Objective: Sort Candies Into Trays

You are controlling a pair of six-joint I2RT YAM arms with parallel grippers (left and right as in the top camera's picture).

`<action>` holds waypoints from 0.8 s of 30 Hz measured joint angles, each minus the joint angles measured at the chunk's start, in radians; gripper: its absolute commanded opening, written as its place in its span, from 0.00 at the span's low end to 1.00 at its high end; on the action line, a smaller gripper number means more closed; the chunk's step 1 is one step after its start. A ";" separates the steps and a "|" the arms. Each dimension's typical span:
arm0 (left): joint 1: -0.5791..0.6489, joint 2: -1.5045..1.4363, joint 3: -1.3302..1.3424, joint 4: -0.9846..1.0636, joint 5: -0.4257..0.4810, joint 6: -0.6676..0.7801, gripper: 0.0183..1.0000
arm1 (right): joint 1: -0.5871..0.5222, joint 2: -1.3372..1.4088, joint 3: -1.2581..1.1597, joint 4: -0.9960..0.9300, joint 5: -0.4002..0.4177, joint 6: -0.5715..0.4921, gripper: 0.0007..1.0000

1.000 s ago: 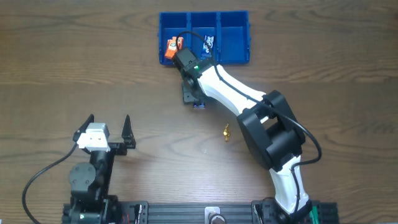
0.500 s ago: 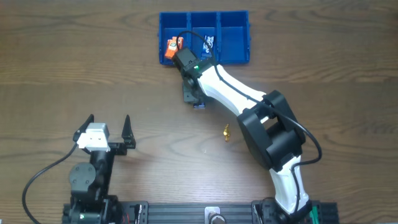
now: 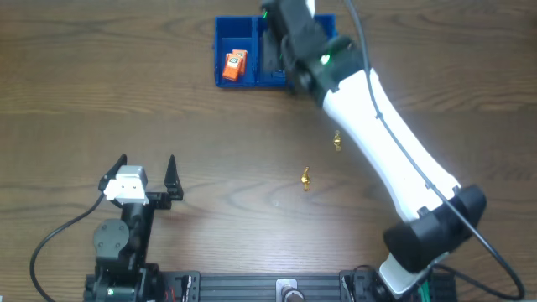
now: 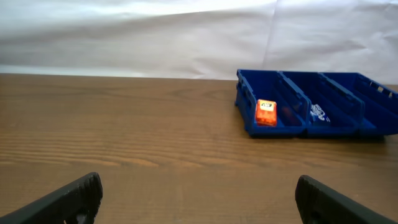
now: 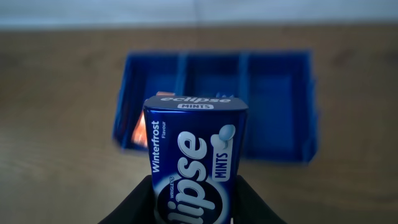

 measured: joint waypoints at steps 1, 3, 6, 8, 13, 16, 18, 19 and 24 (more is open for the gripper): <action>0.000 0.000 0.000 0.000 0.000 0.000 1.00 | -0.015 0.030 0.040 0.007 0.006 -0.021 0.03; 0.000 0.000 0.000 0.000 0.000 0.000 1.00 | -0.035 0.102 0.114 0.021 0.015 -0.057 0.03; 0.000 0.000 0.000 0.000 0.000 0.000 1.00 | -0.049 0.215 0.185 0.029 0.022 -0.092 0.03; 0.000 0.000 0.000 0.000 0.000 0.000 1.00 | -0.052 0.282 0.201 0.035 0.022 -0.105 0.03; 0.000 0.000 0.000 0.000 0.000 0.000 1.00 | -0.075 0.419 0.203 0.058 -0.006 -0.117 0.03; 0.000 0.000 0.000 0.000 0.000 0.000 1.00 | -0.083 0.457 0.204 0.086 -0.025 -0.119 0.03; 0.000 0.000 0.000 0.000 0.000 0.000 1.00 | -0.084 0.472 0.204 0.098 -0.033 -0.119 0.03; 0.000 0.000 0.000 0.000 0.000 0.000 1.00 | -0.084 0.475 0.204 0.101 -0.036 -0.120 0.03; 0.000 0.000 0.000 0.000 0.000 0.000 1.00 | -0.082 0.478 0.205 0.108 -0.043 -0.119 0.04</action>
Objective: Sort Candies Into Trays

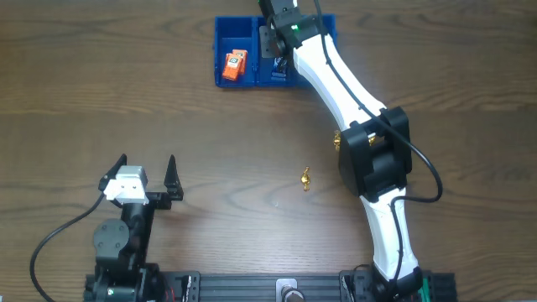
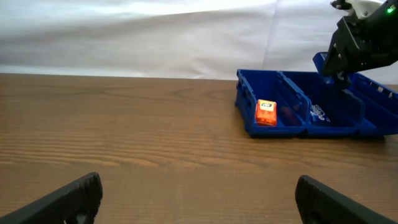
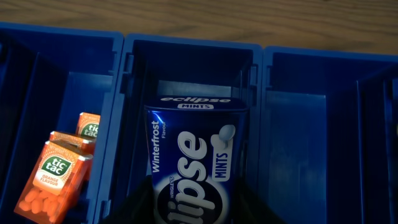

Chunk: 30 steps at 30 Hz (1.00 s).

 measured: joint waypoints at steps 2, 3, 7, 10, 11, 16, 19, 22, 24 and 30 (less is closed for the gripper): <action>0.000 0.000 0.000 0.000 0.000 0.000 1.00 | 0.000 0.000 0.000 0.004 -0.003 0.000 0.09; 0.000 0.000 0.000 0.000 0.000 0.000 1.00 | 0.000 0.000 0.000 0.005 -0.004 0.000 0.16; 0.000 0.000 0.000 0.000 0.000 0.000 1.00 | 0.000 0.000 0.000 0.006 -0.013 0.000 0.75; 0.000 0.000 0.000 0.000 0.000 0.000 1.00 | 0.000 0.000 0.000 0.008 -0.025 0.004 0.98; 0.000 0.000 0.000 0.000 0.000 0.000 1.00 | 0.000 0.000 0.000 0.010 -0.031 -0.002 1.00; 0.000 0.000 0.000 0.000 0.000 0.000 1.00 | 0.000 0.000 0.000 0.001 -0.042 0.000 1.00; 0.000 0.000 0.000 0.000 0.000 0.000 1.00 | 0.000 -0.011 0.000 -0.044 -0.044 0.000 1.00; 0.000 0.000 0.000 0.000 0.000 0.000 1.00 | 0.000 -0.070 0.000 -0.119 -0.045 0.000 1.00; 0.000 0.000 0.000 -0.001 0.000 0.000 1.00 | 0.000 -0.205 0.000 -0.220 -0.047 0.000 1.00; 0.000 0.000 0.000 0.000 0.000 0.000 1.00 | 0.002 -0.590 -0.106 -0.419 -0.040 0.001 1.00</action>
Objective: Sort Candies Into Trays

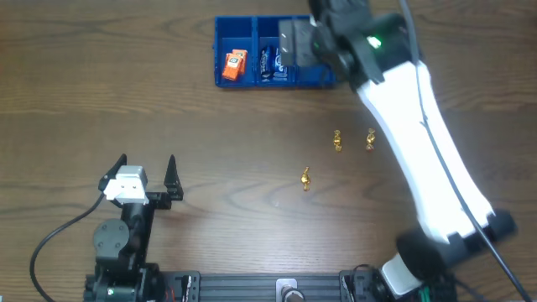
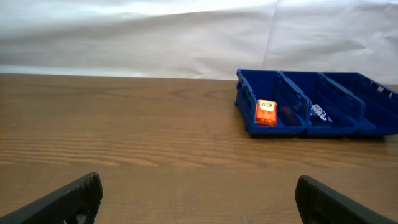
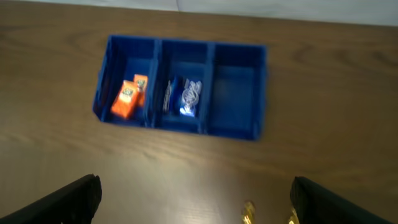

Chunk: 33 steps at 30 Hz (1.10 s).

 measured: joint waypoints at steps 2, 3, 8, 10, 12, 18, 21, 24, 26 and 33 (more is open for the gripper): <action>0.000 0.000 0.000 0.000 0.000 0.000 1.00 | 0.006 -0.079 -0.140 0.015 0.000 0.012 1.00; 0.000 0.000 0.000 0.000 0.000 0.000 1.00 | 0.011 -0.099 -0.220 0.032 0.000 0.025 1.00; 0.000 0.000 0.000 0.000 0.000 0.000 1.00 | 0.076 -0.115 -0.643 0.126 -0.005 0.122 1.00; 0.000 0.000 0.000 0.000 0.000 0.000 1.00 | 0.109 -0.116 -0.747 0.150 -0.006 0.164 1.00; 0.000 0.000 0.000 0.000 0.000 0.000 1.00 | 0.134 -0.118 -0.829 0.193 -0.009 0.199 0.96; 0.000 0.000 0.000 0.000 0.000 0.000 1.00 | 0.137 -0.127 -0.995 0.342 -0.052 0.238 0.91; 0.000 0.000 0.000 0.000 0.000 0.000 1.00 | 0.138 -0.125 -1.044 0.397 -0.077 0.242 0.87; 0.000 0.000 0.000 0.000 0.000 0.000 1.00 | 0.175 -0.079 -1.057 0.439 -0.099 0.250 0.78; 0.000 0.000 0.000 0.000 0.000 0.000 1.00 | 0.192 -0.066 -1.058 0.440 -0.105 0.260 0.77; 0.000 0.000 0.000 0.000 0.000 0.000 1.00 | 0.201 -0.019 -1.058 0.442 -0.110 0.275 0.70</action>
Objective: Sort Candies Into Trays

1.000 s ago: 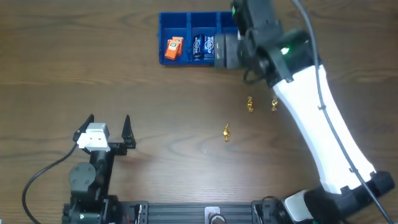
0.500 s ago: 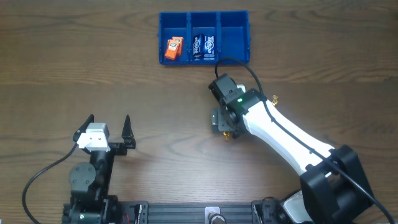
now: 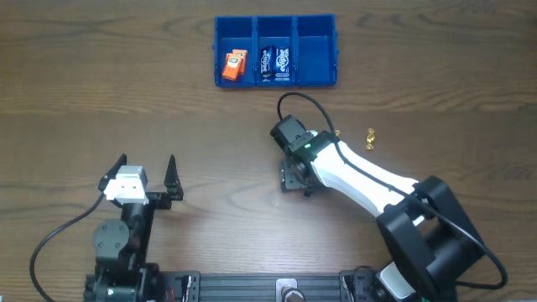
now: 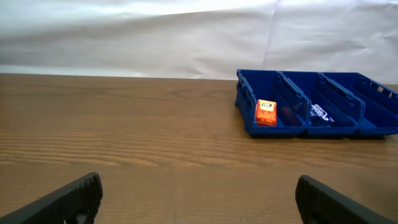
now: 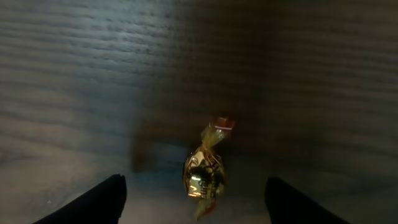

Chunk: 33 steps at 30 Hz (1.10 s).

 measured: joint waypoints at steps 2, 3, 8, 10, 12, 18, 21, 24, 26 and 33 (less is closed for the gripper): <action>0.000 0.000 0.000 0.000 0.000 0.000 1.00 | 0.000 0.004 0.000 0.000 0.000 0.001 0.69; 0.000 0.000 0.000 0.000 0.000 0.000 1.00 | 0.000 0.005 0.000 0.000 0.000 0.002 0.68; 0.000 0.000 0.000 0.000 0.000 0.000 1.00 | -0.003 0.005 -0.002 0.014 0.000 0.003 0.64; 0.000 0.000 0.000 0.000 0.000 0.000 1.00 | -0.007 0.005 -0.005 0.022 0.000 0.003 0.62; 0.000 0.000 0.000 0.000 0.000 0.000 1.00 | -0.012 0.005 -0.010 0.022 0.000 0.003 0.61; 0.000 0.000 0.000 0.000 0.000 0.000 1.00 | -0.012 0.005 -0.019 0.025 0.000 0.003 0.55; 0.000 0.000 0.000 0.000 0.000 0.000 1.00 | -0.012 0.006 -0.019 0.029 0.000 0.004 0.52; 0.000 0.000 0.000 0.000 0.000 0.000 1.00 | -0.012 0.013 -0.019 0.036 0.000 0.005 0.47; 0.000 0.000 0.000 0.000 0.000 0.000 1.00 | -0.012 0.020 -0.019 0.041 0.000 0.007 0.44; 0.000 0.000 0.000 0.000 0.000 0.000 1.00 | -0.012 0.021 -0.019 0.045 -0.003 0.010 0.21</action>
